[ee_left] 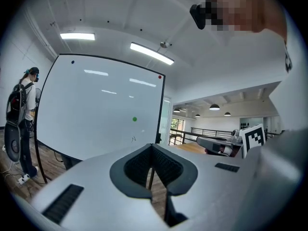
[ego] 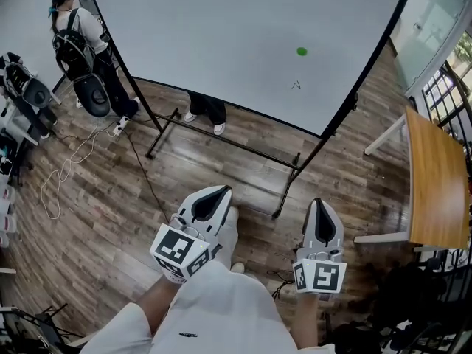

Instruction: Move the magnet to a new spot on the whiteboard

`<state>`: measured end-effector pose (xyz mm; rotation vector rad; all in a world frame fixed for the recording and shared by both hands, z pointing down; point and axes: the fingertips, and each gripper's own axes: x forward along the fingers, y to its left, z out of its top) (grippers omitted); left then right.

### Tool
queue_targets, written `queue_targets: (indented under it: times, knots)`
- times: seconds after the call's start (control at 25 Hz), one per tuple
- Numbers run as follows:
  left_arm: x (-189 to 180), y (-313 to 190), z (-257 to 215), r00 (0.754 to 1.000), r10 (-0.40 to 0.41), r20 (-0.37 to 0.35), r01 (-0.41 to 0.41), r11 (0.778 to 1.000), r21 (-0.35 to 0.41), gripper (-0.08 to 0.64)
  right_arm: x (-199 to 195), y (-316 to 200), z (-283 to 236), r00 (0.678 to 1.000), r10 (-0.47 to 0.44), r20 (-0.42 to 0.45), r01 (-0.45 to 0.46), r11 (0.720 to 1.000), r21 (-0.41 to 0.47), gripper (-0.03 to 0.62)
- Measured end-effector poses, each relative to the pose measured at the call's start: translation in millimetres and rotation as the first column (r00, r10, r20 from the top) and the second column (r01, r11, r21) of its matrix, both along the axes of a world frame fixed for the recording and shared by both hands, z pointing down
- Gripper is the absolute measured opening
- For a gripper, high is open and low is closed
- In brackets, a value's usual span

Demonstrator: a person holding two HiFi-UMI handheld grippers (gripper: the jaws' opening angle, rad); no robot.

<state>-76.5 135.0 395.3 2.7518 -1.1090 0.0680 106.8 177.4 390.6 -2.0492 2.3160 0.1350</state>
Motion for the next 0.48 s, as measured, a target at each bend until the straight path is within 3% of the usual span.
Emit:
queue_targets:
  times: [0.48]
  knots:
    - [33.0, -151.1, -21.1, 0.997, 0.065, -0.050, -0.064, 0.998, 0.025, 0.006, 15.3, -139.5, -33.3, 0.999, 0.026, -0.031, -0.024, 0.999, 0.045, 0.012]
